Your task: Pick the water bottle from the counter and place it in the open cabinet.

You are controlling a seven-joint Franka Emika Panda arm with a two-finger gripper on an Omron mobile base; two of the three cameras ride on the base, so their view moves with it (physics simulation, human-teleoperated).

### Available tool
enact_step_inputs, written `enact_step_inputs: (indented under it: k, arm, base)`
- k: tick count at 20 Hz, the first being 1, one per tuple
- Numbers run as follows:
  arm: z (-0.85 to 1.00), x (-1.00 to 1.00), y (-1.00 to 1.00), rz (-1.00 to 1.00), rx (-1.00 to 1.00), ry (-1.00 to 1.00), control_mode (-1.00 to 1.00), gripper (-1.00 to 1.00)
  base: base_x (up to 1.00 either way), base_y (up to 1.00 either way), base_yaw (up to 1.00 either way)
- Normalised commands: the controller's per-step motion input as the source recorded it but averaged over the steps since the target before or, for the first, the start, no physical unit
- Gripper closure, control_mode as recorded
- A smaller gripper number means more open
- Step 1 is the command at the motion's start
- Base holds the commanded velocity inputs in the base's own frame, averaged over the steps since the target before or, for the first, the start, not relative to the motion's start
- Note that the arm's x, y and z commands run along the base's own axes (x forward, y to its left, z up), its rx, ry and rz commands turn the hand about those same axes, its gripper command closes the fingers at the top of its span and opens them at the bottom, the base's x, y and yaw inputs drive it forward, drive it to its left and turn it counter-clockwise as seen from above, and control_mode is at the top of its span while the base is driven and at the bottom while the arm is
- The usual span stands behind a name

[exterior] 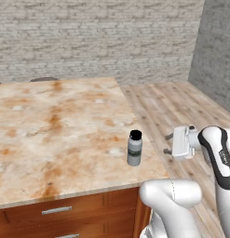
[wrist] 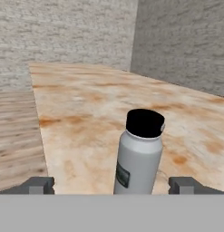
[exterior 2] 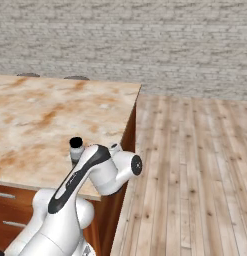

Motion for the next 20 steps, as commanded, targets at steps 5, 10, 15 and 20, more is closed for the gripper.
enact_step_inputs:
  k: [5,10,15,20]
  arm:
    - [-0.09,0.16,0.01,-0.03,0.05,-0.05,-1.0,-1.0]
    - [-0.11,0.26,0.03,-0.05,0.04,0.0,-1.0,-1.0]
    - [-0.05,0.29,0.07,-0.08,0.0,0.0,-1.0,-1.0]
    - [-0.02,0.28,0.13,-0.05,0.0,0.0,-1.0,-1.0]
  base:
    - [0.0,0.0,0.0]
    - [0.0,0.0,0.0]
    - [0.0,0.0,0.0]
    - [0.0,0.0,0.0]
